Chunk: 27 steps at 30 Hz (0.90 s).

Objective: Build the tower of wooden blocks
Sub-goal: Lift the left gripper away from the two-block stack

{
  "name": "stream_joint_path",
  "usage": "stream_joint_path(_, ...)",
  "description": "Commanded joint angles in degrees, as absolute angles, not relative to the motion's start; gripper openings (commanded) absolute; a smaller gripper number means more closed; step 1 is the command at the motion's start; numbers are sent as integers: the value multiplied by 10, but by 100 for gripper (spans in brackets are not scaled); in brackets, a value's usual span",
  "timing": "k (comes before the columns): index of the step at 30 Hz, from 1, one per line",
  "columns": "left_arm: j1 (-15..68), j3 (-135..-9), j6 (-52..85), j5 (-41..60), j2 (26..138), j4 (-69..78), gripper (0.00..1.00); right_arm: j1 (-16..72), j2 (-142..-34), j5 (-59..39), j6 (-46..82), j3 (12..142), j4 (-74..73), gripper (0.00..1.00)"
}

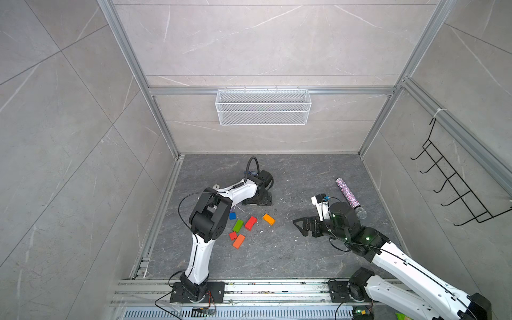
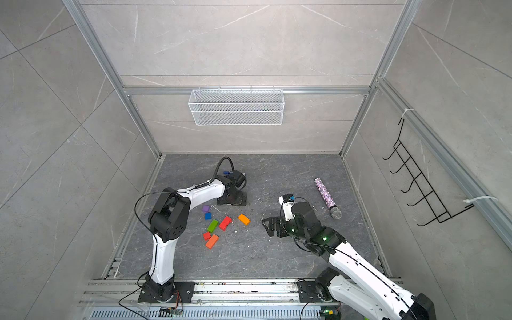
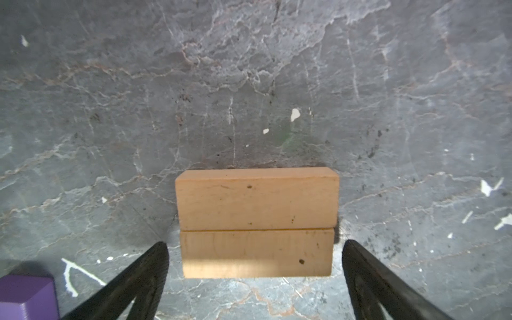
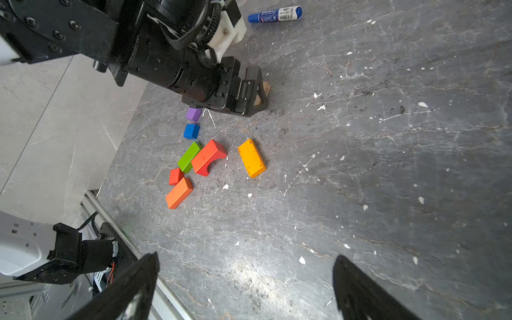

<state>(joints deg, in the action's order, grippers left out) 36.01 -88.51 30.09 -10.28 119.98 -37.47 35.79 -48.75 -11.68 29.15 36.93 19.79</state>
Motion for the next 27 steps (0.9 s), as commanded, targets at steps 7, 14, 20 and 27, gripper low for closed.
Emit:
stream_joint_path(7, 364, -874, 272, -112, 1140, -392, 100, 362, -479, -121, 304, 376, 191, 99)
stream_joint_path(14, 362, -868, 230, -117, 1100, -417, 100, 363, -474, -120, 288, 388, 208, 99)
stream_joint_path(20, 335, -869, 192, -126, 1062, -458, 100, 363, -474, -133, 272, 392, 207, 99)
stream_joint_path(27, 270, -849, 137, -89, 1017, -463, 100, 363, -479, -153, 276, 390, 188, 99)
